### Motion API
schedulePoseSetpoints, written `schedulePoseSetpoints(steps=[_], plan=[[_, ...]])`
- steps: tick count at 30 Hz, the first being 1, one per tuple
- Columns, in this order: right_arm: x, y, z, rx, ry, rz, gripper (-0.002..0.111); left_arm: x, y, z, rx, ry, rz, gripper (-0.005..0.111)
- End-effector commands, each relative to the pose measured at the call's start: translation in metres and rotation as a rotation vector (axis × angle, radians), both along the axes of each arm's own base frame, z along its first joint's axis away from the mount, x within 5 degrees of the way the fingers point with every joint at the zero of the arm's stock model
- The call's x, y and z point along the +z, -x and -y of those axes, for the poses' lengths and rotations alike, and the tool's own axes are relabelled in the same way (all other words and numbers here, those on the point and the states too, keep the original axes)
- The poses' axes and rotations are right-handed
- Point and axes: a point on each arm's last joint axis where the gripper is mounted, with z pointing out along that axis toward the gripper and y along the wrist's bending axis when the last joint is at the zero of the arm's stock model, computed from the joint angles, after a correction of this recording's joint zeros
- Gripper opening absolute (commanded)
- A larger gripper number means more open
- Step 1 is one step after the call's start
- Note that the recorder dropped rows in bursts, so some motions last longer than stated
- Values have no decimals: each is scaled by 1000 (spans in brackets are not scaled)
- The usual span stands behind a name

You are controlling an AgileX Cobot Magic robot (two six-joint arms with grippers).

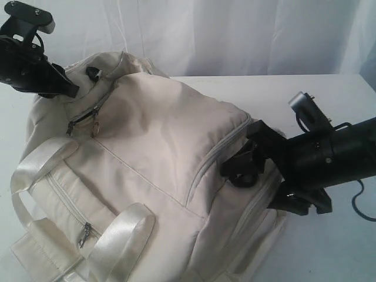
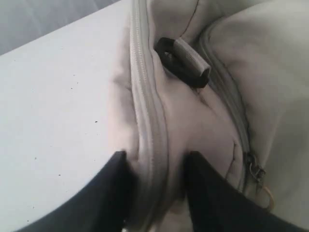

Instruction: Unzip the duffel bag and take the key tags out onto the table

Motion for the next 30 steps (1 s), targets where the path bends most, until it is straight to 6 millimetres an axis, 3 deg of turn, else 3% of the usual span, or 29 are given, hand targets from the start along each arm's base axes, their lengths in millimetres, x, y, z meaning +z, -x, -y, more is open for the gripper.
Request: schedulePoseSetpoints(steps=[1,5,13,20,26,30], plan=[[-1,1,-13,17,-28,21,55,-3,4,3,-16,7,-55,19],[-1,1,-14,17,-27,23,37,-4,5,3,-22,0,-78,0],[4,2,-12,16,-34,39,1,4,18,-1,11,23,-143,0],[20,-5,-8,-64,-21,163,0,35,47,-26,109,83,-195,0],[53,-25,-7,-169,-25,339,0,55,76,-42,161,110,-247,0],[72,-33,-6,-177,-19,437,0,64,101,-43,134,92,-328,0]])
